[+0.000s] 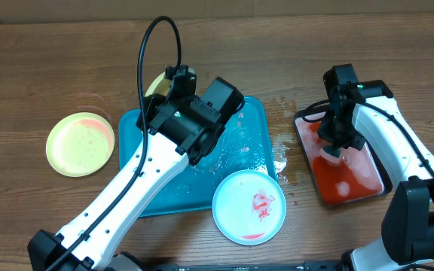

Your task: Clean dirty plates on tray and stack at the side

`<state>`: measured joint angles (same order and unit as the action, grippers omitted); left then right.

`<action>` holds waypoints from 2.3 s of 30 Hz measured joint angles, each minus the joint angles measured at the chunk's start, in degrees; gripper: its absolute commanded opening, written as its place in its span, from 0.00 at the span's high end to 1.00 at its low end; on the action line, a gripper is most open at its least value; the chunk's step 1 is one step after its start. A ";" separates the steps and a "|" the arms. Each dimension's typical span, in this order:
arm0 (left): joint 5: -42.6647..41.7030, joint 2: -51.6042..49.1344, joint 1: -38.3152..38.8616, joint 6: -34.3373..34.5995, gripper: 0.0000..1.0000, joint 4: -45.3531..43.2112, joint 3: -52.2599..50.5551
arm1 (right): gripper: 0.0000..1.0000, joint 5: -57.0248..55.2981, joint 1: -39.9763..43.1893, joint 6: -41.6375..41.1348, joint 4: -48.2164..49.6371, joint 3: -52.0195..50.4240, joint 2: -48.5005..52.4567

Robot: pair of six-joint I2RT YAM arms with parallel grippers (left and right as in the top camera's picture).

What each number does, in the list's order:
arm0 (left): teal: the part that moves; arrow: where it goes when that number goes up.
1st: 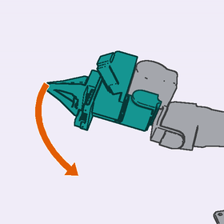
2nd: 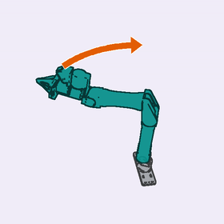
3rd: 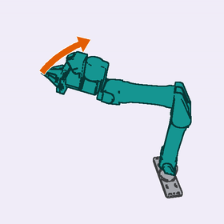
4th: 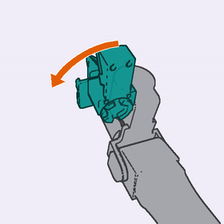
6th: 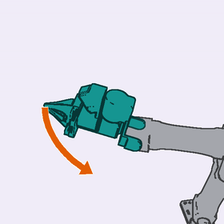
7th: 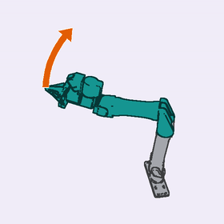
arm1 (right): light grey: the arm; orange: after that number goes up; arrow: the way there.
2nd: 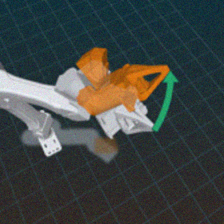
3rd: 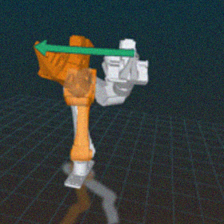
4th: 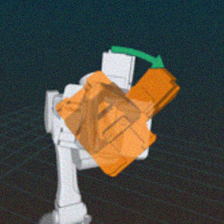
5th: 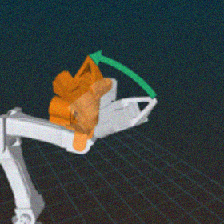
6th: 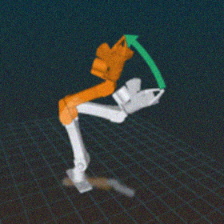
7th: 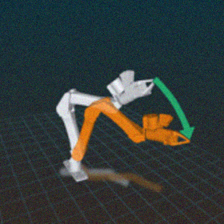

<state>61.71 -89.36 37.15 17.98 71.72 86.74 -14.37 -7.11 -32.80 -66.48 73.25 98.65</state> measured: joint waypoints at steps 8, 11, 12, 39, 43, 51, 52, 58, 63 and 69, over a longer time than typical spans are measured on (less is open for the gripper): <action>4.66 0.00 0.00 -16.79 0.96 -14.91 0.20 | 0.96 -1.97 0.00 -0.02 0.24 -0.11 0.00; 6.08 0.00 0.00 -20.72 0.96 -15.63 0.20 | 0.96 -2.40 0.00 -0.02 0.31 -0.11 0.00; 6.34 0.00 0.00 -21.59 0.96 -15.63 0.20 | 0.96 -2.45 0.00 -0.04 0.33 -0.11 0.00; 7.61 0.00 0.00 -24.63 0.96 -16.11 0.20 | 0.96 -3.02 0.00 -0.04 0.48 -0.11 0.00; 7.61 0.00 0.00 -24.63 0.96 -16.11 0.20 | 0.96 -3.02 0.00 0.00 0.46 -0.11 -0.02; 7.61 0.00 0.00 -24.63 0.96 -16.13 0.20 | 0.96 -3.02 0.00 -0.04 0.48 -0.11 0.00; 7.61 0.00 0.00 -24.63 0.96 -16.13 0.20 | 0.96 -2.99 0.00 -0.02 0.52 -0.11 0.00; 7.61 0.00 0.00 -24.63 0.96 -16.15 0.20 | 0.96 -3.02 0.00 0.00 0.70 -0.11 0.00; 7.61 0.00 0.00 -24.61 0.96 -16.28 0.20 | 0.96 -3.02 0.00 -0.02 0.94 -0.11 -0.02; 7.61 0.00 0.00 -24.61 0.96 -16.31 0.20 | 0.96 -3.02 0.00 0.00 1.22 -0.11 0.00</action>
<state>69.32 -89.36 37.15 -6.63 55.42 86.94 -17.39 -7.11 -32.80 -65.25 73.14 98.65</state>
